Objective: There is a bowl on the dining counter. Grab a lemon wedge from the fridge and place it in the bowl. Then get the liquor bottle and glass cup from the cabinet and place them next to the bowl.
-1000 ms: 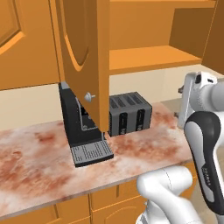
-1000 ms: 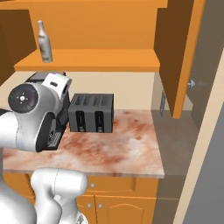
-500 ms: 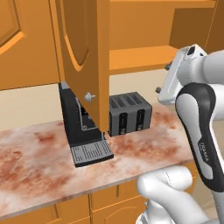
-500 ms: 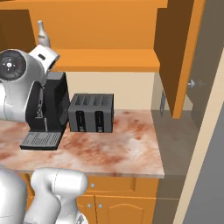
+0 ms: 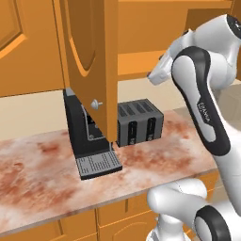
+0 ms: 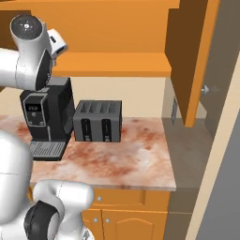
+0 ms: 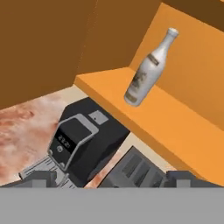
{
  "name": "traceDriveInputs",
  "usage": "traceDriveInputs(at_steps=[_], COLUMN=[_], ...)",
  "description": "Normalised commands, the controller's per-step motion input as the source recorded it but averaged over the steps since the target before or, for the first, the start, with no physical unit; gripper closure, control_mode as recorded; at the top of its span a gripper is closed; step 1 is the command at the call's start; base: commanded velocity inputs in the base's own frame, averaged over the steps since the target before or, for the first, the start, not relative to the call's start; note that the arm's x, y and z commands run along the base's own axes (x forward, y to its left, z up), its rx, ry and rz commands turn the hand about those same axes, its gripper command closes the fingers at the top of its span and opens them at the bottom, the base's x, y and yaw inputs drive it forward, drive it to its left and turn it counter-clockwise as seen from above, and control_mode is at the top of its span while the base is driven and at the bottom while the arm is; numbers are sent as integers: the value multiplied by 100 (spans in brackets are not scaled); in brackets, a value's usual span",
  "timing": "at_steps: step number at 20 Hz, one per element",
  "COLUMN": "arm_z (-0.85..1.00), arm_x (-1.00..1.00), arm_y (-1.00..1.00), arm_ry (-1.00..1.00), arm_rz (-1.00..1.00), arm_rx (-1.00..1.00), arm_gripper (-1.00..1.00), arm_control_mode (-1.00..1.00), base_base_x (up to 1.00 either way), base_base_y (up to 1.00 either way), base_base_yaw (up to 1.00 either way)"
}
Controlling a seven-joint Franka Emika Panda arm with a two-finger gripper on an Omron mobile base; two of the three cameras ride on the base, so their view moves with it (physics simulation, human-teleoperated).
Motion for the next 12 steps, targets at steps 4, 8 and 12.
traceDriveInputs(at_steps=[4,8,12], arm_z=[-21,-5,4], arm_x=[14,21,61], arm_y=[68,43,2], arm_ry=[13,5,0], arm_rz=[-26,-27,-20], arm_rx=[16,22,31], arm_gripper=[-100,-100,-100], arm_control_mode=[-100,-100,-100], base_base_x=[0,0,0], base_base_y=[0,0,0], base_base_yaw=[0,0,0])
